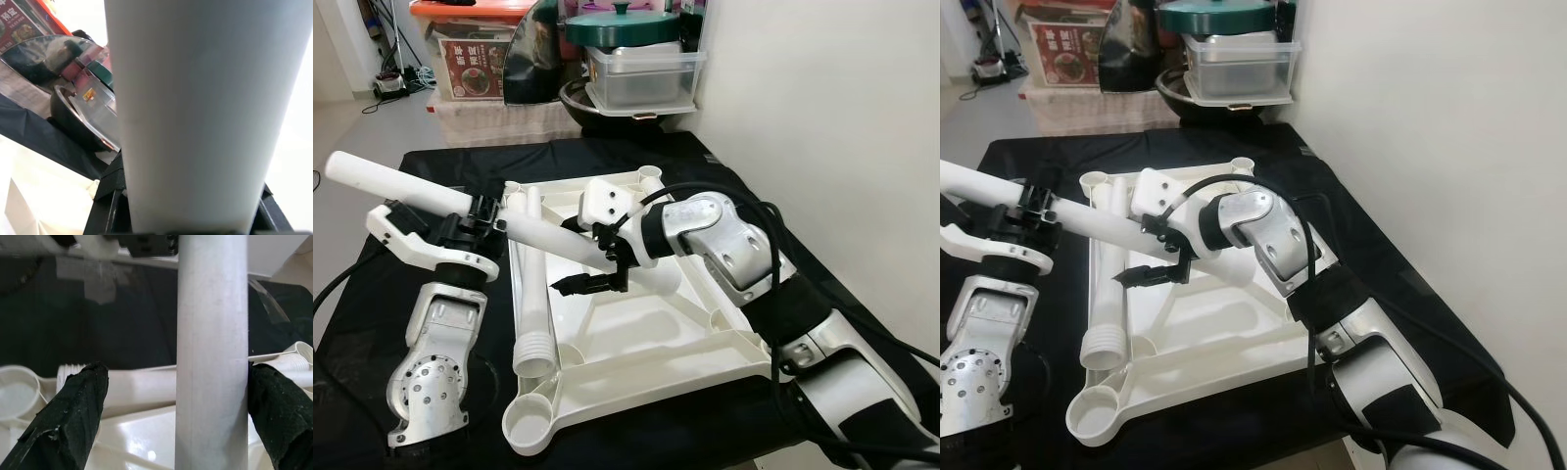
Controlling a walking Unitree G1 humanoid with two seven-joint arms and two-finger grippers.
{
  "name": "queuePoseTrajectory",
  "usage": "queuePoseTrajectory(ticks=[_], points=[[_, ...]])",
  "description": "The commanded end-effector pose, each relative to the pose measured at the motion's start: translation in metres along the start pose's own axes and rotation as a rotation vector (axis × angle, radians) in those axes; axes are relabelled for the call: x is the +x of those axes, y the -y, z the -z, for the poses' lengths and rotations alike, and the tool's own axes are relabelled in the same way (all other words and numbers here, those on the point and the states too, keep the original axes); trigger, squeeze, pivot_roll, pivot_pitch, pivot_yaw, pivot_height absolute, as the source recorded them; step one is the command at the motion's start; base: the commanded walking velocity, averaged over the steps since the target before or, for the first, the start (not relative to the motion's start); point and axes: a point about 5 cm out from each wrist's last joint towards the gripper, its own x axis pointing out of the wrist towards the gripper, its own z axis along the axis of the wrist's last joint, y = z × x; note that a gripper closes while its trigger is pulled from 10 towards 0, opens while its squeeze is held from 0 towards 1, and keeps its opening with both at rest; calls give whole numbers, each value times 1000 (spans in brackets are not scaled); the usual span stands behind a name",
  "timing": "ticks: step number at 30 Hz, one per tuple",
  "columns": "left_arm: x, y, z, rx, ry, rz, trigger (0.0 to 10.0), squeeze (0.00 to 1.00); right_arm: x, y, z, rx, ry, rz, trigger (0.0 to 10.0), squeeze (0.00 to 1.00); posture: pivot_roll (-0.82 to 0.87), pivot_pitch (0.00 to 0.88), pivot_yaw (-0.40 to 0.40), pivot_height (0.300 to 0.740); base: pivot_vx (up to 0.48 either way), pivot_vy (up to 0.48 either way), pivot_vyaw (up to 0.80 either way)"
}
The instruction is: Building children table
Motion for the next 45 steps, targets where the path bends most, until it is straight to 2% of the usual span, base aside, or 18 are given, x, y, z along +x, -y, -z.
queuePoseTrajectory(ticks=[1, 2, 8, 16, 17, 18, 19, 20, 22, 23, 29, 34, 42, 44, 45], points=[[1, 3, 1, -3, 6, 11, 0, 0, 12, -11, 2, -32, -43, -76, 10000, 153, -4, 0, -45, 740, 0, 0, 0], [2, 4, 2, 0, 7, 12, 0, 0, 17, -12, 6, -40, -76, -81, 10000, 106, -3, 0, -55, 740, 0, 0, 0], [6, 7, 6, 0, 6, 20, 0, 0, 31, -6, 19, 0, -165, -28, 10000, 98, -10, 0, -53, 740, 0, 0, 0], [7, 9, 12, -6, -6, 29, 0, 0, 40, 0, 26, 74, -205, 33, 10000, 78, -11, 0, -59, 740, 0, 0, 0], [7, 11, 13, -6, -8, 31, 0, 0, 43, 1, 26, 102, -201, 49, 9412, 78, -4, 0, -62, 740, 0, 0, 0], [7, 11, 13, -6, -8, 31, 0, 0, 43, 1, 26, 102, -201, 49, 9412, 78, -4, 0, -62, 740, 0, 0, 0], [7, 11, 14, -6, -8, 32, 0, 0, 45, 2, 25, 121, -190, 59, 7686, 78, -4, 0, -61, 740, 0, 0, 0], [7, 11, 14, -6, -9, 32, 0, 0, 46, 2, 23, 130, -177, 61, 4235, 78, -5, 0, -60, 740, 0, 0, 0], [6, 11, 14, -6, -10, 32, 0, 0, 48, 2, 22, 132, -170, 61, 4235, 78, -5, 0, -60, 740, 0, 0, 0], [6, 10, 15, -7, -12, 30, 0, 0, 49, 3, 21, 136, -155, 68, 0, 78, -5, 0, -60, 740, 0, 0, 0], [5, 10, 18, -11, -19, 28, 0, 0, 50, 5, 18, 141, -117, 86, 0, 82, -3, 0, -59, 740, 0, 0, 0], [6, 9, 20, -13, -28, 28, 0, 0, 51, 0, 12, 123, -59, 55, 0, 90, -5, 0, -55, 740, 0, 0, 0], [6, 5, 22, -19, -46, 11, 0, 0, 48, -3, 9, 93, -26, 37, 0, 94, -5, 0, -50, 740, 0, 0, 0], [8, 0, 26, 17, -96, -33, 0, 0, 45, -3, 11, 90, -24, 42, 0, 90, -7, 0, -49, 740, 0, 0, 0], [9, 1, 26, 44, -107, -16, 10000, 1000, 43, -2, 13, 91, -25, 47, 0, 90, -7, 0, -48, 740, 0, 0, 0]])
